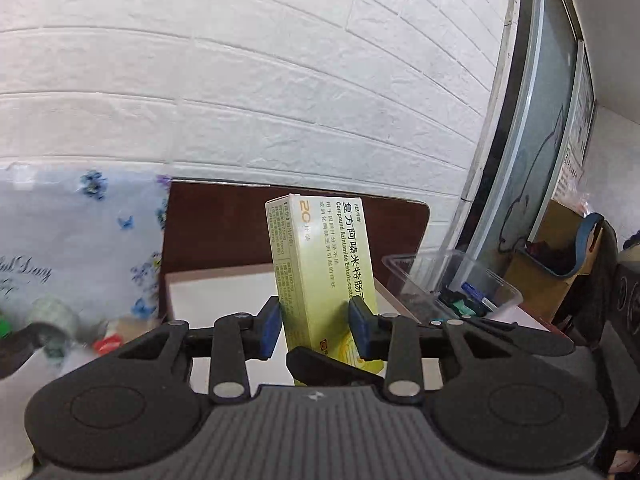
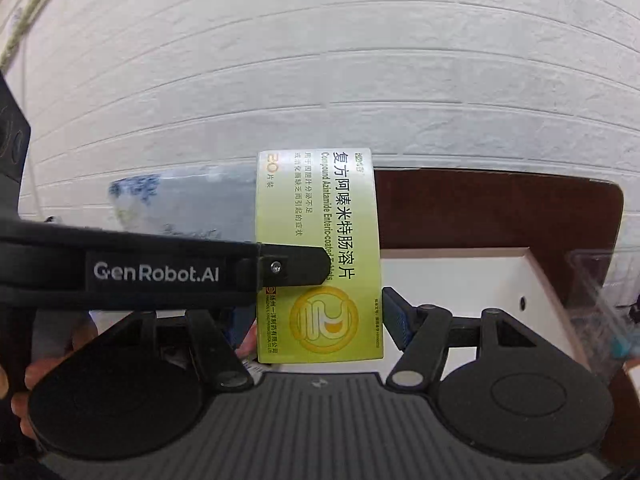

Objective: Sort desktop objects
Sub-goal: 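Carry the medicine box with the left gripper into the cardboard box and release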

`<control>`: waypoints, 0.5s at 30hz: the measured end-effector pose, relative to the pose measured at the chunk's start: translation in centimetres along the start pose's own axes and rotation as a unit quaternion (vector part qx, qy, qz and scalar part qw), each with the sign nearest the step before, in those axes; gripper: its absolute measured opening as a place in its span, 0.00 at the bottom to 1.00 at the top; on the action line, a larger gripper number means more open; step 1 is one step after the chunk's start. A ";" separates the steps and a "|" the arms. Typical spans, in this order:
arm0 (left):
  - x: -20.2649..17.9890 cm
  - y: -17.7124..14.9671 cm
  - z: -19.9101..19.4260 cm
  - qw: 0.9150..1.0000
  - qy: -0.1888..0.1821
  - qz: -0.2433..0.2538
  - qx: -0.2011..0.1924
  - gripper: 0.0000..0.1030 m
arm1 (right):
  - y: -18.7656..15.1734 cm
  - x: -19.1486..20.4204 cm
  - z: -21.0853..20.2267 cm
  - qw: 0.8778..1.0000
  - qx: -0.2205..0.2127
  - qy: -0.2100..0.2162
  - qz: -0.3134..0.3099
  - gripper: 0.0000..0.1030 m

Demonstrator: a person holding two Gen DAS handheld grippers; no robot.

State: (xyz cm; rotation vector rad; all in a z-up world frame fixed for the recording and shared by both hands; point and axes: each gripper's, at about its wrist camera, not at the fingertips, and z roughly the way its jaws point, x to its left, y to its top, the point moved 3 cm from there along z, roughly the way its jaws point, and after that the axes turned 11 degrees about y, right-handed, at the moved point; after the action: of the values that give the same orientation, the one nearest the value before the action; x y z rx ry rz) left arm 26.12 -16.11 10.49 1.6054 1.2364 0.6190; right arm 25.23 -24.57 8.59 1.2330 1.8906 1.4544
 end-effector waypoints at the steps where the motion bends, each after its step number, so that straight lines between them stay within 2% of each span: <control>1: 0.0 0.1 1.3 1.000 0.000 -0.002 0.006 0.37 | 0.5 -1.0 1.0 1.000 0.009 -0.004 0.009 0.63; 4: 0.5 -0.5 5.3 0.999 0.004 -0.008 0.039 0.37 | 0.4 -3.5 4.1 0.998 0.049 -0.015 0.029 0.63; 9: 0.6 -2.0 11.5 0.995 0.013 0.001 0.101 0.36 | -1.8 -6.9 8.7 0.990 0.127 -0.037 0.042 0.63; 13: 0.6 -3.1 15.9 0.988 0.021 0.001 0.153 0.32 | -3.5 -10.1 12.3 0.978 0.187 -0.050 0.076 0.63; 15: 0.8 -3.4 17.6 0.984 0.023 0.000 0.177 0.27 | -4.3 -11.4 13.7 0.970 0.219 -0.056 0.089 0.63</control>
State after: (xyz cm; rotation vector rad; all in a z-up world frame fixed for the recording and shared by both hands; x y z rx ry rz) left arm 39.65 -22.21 0.35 1.8904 1.4413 0.4545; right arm 40.06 -27.35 -1.88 1.6850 2.1363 1.0473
